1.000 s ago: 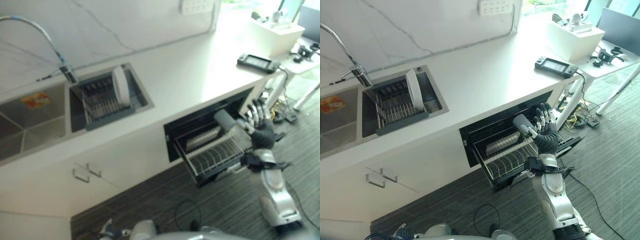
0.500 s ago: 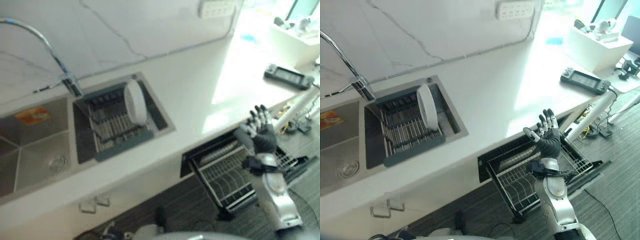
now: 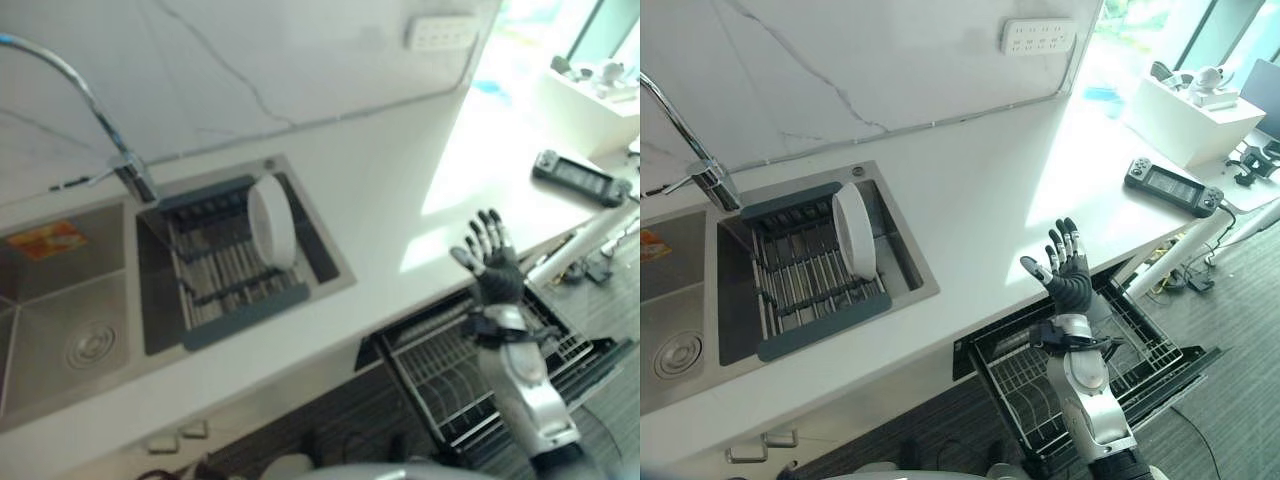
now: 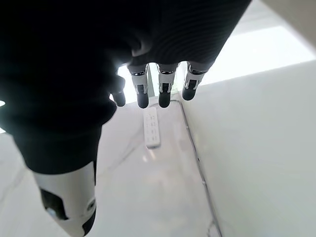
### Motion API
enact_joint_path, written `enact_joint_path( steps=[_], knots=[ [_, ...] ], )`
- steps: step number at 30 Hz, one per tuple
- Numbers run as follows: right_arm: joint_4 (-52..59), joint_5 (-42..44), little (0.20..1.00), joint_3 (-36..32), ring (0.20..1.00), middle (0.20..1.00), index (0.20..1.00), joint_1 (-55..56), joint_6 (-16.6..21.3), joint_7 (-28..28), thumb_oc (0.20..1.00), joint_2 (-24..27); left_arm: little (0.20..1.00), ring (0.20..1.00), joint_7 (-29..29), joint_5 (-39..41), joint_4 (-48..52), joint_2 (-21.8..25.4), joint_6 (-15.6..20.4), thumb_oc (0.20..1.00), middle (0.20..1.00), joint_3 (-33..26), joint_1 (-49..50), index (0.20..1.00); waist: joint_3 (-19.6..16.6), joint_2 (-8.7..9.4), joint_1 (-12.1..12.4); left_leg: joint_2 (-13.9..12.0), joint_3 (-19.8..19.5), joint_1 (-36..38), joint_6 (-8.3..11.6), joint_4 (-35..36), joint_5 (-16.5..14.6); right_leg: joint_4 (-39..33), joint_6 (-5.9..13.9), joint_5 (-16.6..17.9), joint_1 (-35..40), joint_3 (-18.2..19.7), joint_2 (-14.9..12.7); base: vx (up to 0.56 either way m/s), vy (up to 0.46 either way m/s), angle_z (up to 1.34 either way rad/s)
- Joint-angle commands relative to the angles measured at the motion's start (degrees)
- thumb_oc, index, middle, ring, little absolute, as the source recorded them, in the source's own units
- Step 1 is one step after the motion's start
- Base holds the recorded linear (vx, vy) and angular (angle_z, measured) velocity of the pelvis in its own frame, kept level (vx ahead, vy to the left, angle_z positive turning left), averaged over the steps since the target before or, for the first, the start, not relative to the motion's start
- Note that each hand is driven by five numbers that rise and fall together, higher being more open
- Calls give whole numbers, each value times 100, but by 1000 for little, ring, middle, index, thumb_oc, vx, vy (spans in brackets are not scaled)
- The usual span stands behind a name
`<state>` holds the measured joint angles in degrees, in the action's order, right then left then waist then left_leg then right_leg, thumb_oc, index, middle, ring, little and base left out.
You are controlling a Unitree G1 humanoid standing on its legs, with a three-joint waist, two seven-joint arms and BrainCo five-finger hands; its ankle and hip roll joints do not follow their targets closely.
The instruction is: Place the dishes in the dishwasher.
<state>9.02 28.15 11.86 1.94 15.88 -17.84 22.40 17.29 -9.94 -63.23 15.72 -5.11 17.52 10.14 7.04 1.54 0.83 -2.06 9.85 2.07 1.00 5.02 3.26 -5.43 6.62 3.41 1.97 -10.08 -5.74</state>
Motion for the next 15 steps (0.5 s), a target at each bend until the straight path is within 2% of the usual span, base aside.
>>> enact_joint_path(
  steps=[1,12,15],
  knots=[
    [415,-39,1000,-269,1000,1000,1000,-278,362,24,1000,75,1000,1000,125,46,-300,149,25,1000,1000,-100,-389,1000,-68,-14,33,24,-297,-183,46,-155,-333,367,-3,-496,198,-52,40,-15,-68,-1],
    [555,-41,1000,-259,1000,1000,1000,-226,251,30,1000,101,1000,1000,73,3,-373,105,32,1000,1000,-70,-434,1000,-191,-136,-94,3,-477,34,109,-19,-319,351,-138,-583,290,-28,209,-25,-42,7],
    [574,-34,1000,-320,1000,1000,1000,-173,160,4,1000,130,1000,1000,4,-125,-413,120,29,1000,1000,-69,-470,1000,-181,-157,-187,-31,-285,69,142,-151,-341,449,-184,-635,304,-26,230,-15,13,23]
  ],
)
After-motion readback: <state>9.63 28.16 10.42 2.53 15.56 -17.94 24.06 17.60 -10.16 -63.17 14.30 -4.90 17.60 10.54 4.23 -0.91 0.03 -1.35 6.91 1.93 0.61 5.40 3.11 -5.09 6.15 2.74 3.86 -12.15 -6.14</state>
